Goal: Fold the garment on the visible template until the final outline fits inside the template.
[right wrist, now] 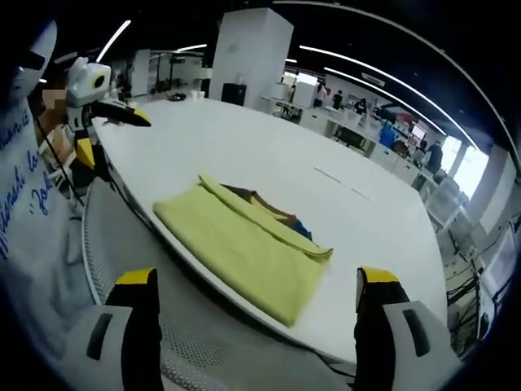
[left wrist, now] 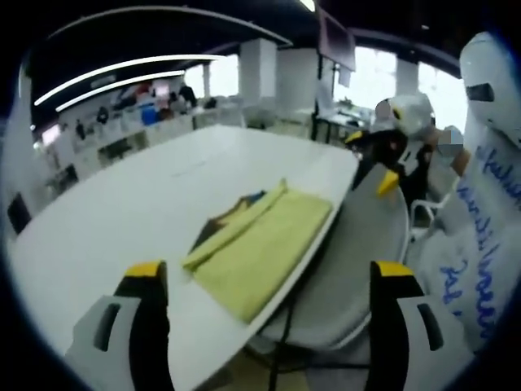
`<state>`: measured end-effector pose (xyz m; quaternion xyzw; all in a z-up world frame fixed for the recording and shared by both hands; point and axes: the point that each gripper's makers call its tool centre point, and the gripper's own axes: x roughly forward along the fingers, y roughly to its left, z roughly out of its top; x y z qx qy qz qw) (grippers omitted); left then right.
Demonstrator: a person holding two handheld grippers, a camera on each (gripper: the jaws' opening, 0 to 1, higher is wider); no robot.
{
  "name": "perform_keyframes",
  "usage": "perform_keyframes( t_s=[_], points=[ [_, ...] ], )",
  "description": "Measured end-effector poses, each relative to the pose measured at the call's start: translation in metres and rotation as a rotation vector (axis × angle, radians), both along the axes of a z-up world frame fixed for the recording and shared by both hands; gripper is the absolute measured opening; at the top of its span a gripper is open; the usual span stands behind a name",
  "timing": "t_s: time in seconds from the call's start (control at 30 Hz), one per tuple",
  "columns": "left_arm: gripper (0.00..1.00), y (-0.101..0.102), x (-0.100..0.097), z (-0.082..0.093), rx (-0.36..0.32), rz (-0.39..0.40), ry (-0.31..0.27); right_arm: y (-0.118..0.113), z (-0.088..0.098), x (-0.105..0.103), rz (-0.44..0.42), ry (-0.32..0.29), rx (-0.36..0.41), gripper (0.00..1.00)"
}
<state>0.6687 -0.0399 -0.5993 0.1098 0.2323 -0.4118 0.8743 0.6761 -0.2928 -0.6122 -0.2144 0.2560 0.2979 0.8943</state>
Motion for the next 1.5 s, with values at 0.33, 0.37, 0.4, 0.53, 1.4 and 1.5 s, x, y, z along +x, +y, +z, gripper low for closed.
perform_keyframes(
  t_s=[0.33,0.37,0.4,0.53,1.4,1.5],
  points=[
    [0.99,-0.017,0.007,0.004,-0.017,0.045,-0.006,-0.018,0.006,0.013,0.032,0.000,-0.002,1.00],
    [0.99,-0.020,0.009,0.003,-0.018,0.055,0.006,-0.021,0.008,0.014,0.033,-0.001,-0.002,1.00],
    [0.99,-0.022,0.009,0.003,-0.020,0.059,0.014,-0.023,0.010,0.016,0.036,-0.002,0.001,1.00],
    [0.99,-0.028,0.012,0.007,-0.020,0.073,0.029,-0.028,0.012,0.022,0.044,0.020,0.015,1.00],
    [0.92,-0.023,0.055,-0.021,-0.008,0.146,0.130,-0.028,-0.010,0.070,0.101,0.100,0.076,0.96],
    [0.91,-0.022,0.058,-0.023,0.001,0.139,0.130,-0.029,-0.013,0.074,0.101,0.111,0.066,0.96]
  ],
)
